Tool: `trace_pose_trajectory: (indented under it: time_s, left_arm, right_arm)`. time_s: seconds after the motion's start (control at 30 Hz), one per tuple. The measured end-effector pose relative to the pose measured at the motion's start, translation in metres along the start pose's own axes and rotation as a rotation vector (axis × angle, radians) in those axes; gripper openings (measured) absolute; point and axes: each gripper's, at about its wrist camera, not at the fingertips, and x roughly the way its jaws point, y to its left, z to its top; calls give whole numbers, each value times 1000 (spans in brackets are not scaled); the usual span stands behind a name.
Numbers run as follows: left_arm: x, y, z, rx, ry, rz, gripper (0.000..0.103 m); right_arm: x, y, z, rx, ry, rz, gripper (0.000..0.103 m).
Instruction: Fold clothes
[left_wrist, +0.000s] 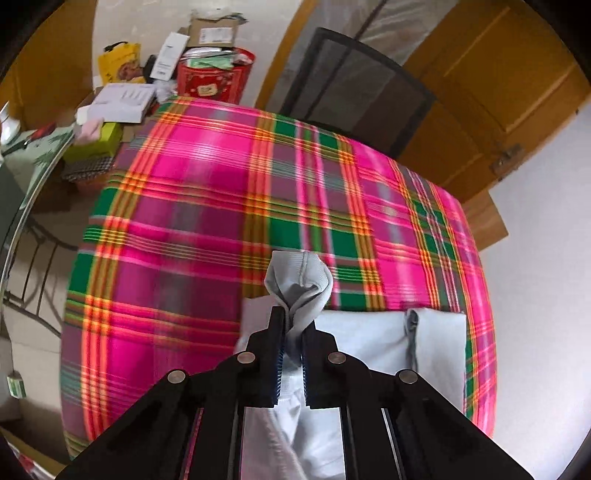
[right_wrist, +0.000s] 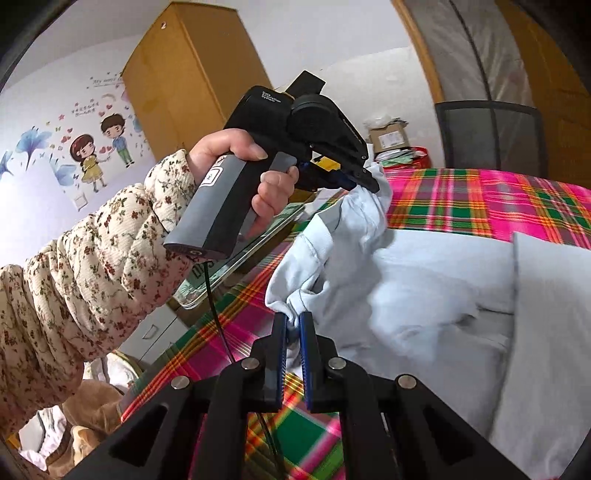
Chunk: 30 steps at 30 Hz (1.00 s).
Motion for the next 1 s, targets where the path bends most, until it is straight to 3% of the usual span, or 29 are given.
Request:
trace_pose_trajectory:
  time_s: [0.33, 0.77, 1.0]
  left_arm:
    - [44, -57, -13, 63, 89, 28, 8]
    - [62, -83, -20, 81, 114, 14, 9]
    - [80, -94, -27, 83, 156, 24, 14]
  right_arm:
    - [-31, -42, -26, 91, 8, -77, 7]
    - [-50, -57, -47, 160, 6, -143, 7]
    - [-45, -56, -59, 202, 78, -102, 7]
